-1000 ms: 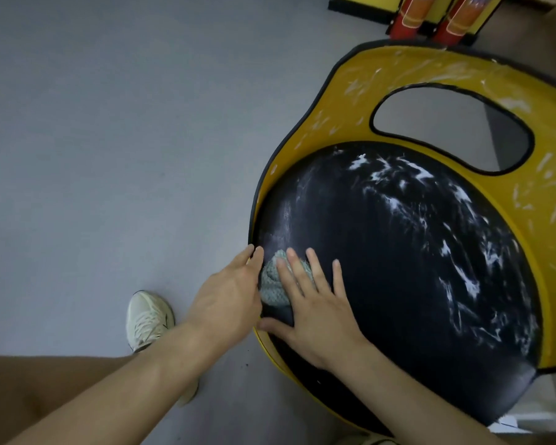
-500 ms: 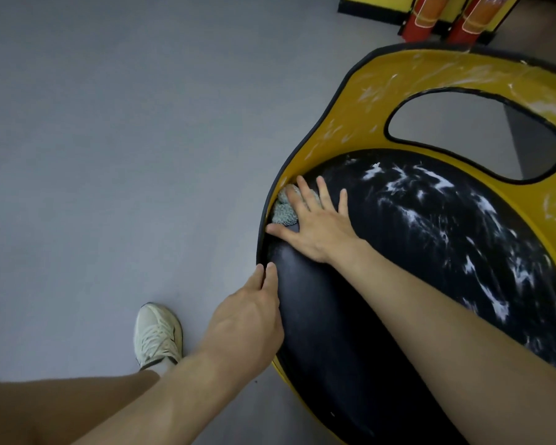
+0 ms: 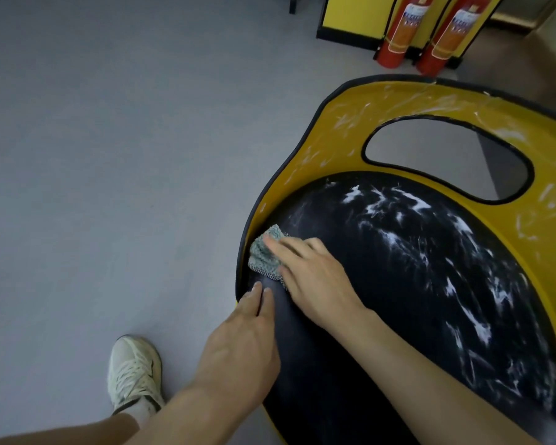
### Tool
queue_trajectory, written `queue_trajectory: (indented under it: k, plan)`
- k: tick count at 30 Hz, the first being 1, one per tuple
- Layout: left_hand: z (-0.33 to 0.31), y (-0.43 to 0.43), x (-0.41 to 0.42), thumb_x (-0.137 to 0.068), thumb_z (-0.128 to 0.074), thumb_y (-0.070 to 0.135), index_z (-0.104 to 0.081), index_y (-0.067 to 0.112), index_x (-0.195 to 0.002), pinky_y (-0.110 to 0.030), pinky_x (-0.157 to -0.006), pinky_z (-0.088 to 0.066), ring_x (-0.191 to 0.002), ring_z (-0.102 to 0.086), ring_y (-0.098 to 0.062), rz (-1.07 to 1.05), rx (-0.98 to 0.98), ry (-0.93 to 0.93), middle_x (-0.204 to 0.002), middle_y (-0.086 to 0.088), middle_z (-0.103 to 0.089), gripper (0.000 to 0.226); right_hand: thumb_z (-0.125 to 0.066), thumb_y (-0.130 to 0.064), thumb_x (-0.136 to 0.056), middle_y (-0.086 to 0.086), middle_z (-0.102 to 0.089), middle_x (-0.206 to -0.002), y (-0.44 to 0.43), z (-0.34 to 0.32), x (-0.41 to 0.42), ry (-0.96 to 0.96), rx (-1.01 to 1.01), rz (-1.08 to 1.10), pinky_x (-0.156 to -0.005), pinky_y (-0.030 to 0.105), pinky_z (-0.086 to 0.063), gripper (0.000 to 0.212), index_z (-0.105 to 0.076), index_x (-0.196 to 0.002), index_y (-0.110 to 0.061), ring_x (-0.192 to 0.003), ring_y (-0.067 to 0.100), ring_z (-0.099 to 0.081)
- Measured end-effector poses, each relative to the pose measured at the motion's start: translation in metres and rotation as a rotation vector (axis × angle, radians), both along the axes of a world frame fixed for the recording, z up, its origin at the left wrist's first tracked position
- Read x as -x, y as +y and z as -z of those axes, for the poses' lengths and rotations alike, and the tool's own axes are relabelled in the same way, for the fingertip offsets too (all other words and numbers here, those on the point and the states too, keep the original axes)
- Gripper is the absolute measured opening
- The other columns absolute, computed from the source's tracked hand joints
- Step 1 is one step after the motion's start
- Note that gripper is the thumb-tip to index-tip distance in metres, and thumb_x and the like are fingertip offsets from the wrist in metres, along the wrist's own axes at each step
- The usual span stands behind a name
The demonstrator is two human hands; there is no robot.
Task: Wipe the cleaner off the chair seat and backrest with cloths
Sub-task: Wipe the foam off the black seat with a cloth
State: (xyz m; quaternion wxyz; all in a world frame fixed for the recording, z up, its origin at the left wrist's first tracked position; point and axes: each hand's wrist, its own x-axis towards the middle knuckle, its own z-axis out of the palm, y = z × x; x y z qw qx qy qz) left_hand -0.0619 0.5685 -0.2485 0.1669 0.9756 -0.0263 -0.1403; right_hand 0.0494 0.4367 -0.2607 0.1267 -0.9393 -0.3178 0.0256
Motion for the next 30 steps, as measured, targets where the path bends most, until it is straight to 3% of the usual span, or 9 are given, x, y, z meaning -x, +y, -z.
queue_trajectory:
  k: [5,11,14,16,18,20,24,28,30]
  plan:
    - [-0.004,0.002,-0.015,-0.105,-0.033,0.020,0.009,0.010,-0.160,-0.029,-0.126,-0.002,-0.155,0.011,-0.017,0.021,-0.043,-0.038,-0.168,-0.007,0.015,0.070,-0.056,-0.032,-0.100,0.000,-0.051,-0.135,0.008,0.009,-0.023,-0.038,0.037,0.016,-0.075,0.035,-0.054,0.037,-0.060,-0.137,-0.028,-0.104,0.023,-0.051]
    - [0.006,-0.007,-0.018,-0.103,-0.033,0.019,0.012,0.001,-0.154,-0.041,-0.127,-0.001,-0.154,0.014,-0.027,0.142,-0.119,-0.102,-0.165,-0.018,0.012,0.070,-0.047,-0.037,-0.099,-0.002,-0.047,-0.116,-0.033,0.009,0.028,-0.009,0.039,0.193,-0.063,0.032,-0.056,0.041,-0.056,-0.138,-0.026,-0.091,0.015,-0.054]
    - [0.020,-0.009,-0.014,-0.096,-0.039,0.017,0.001,-0.002,-0.155,-0.046,-0.126,-0.009,-0.153,0.014,-0.034,0.181,-0.144,-0.187,-0.166,-0.025,0.002,0.074,-0.038,-0.040,-0.104,0.003,-0.045,-0.143,-0.050,0.007,0.051,-0.026,0.129,0.155,-0.098,0.039,-0.053,0.049,-0.046,-0.149,-0.021,-0.127,0.022,-0.048]
    - [0.023,-0.008,-0.010,-0.099,-0.037,0.018,0.004,-0.003,-0.157,-0.043,-0.127,-0.005,-0.154,0.016,-0.032,0.163,-0.122,-0.148,-0.165,-0.023,0.010,0.074,-0.030,-0.034,-0.106,0.004,-0.016,-0.167,-0.059,0.012,0.057,0.018,0.214,-0.032,-0.122,0.045,-0.025,0.056,-0.022,-0.160,-0.019,-0.154,0.024,-0.010]
    - [0.025,-0.004,-0.011,-0.093,-0.056,0.021,-0.021,-0.008,-0.154,-0.043,-0.124,-0.019,-0.153,-0.016,-0.034,0.130,-0.117,-0.104,-0.162,-0.027,-0.019,0.076,-0.020,-0.032,-0.108,-0.002,0.002,-0.170,-0.066,0.019,0.053,0.085,0.251,-0.163,-0.126,0.044,-0.008,0.058,-0.003,-0.162,-0.020,-0.155,0.018,0.012]
    - [0.023,-0.002,-0.010,-0.085,-0.068,0.022,-0.040,-0.008,-0.147,-0.041,-0.117,-0.029,-0.143,-0.041,-0.033,0.057,-0.048,-0.132,-0.155,-0.026,-0.036,0.075,-0.017,-0.033,-0.107,-0.003,-0.002,-0.169,-0.067,0.023,0.041,0.059,0.276,-0.177,-0.125,0.046,-0.006,0.057,-0.003,-0.162,-0.020,-0.155,0.018,0.009]
    - [0.016,-0.007,-0.007,-0.106,-0.034,0.034,0.005,0.003,-0.156,-0.038,-0.126,-0.004,-0.154,0.006,-0.028,0.025,-0.015,-0.111,-0.163,-0.017,0.015,0.070,-0.013,-0.033,-0.105,-0.003,-0.002,-0.168,-0.042,0.022,-0.006,0.041,0.274,-0.090,-0.125,0.048,-0.007,0.058,-0.002,-0.161,-0.020,-0.155,0.020,0.006]
    - [0.021,-0.008,-0.011,-0.092,-0.035,0.046,-0.043,-0.006,-0.146,-0.047,-0.110,-0.043,-0.141,-0.043,-0.037,0.014,-0.044,-0.053,-0.153,-0.027,-0.040,0.075,-0.018,-0.030,-0.109,-0.002,0.001,-0.169,-0.013,0.019,-0.083,0.079,0.213,0.094,-0.125,0.049,0.000,0.056,-0.001,-0.162,-0.019,-0.155,0.020,0.009]
    - [0.028,-0.010,-0.011,-0.095,-0.035,0.047,-0.035,-0.006,-0.150,-0.048,-0.116,-0.031,-0.146,-0.034,-0.038,0.043,-0.085,-0.145,-0.158,-0.028,-0.029,0.077,-0.021,-0.029,-0.109,0.002,-0.005,-0.169,-0.005,0.021,-0.115,0.097,0.187,0.183,-0.125,0.051,-0.002,0.056,-0.006,-0.161,-0.015,-0.155,0.023,0.004]
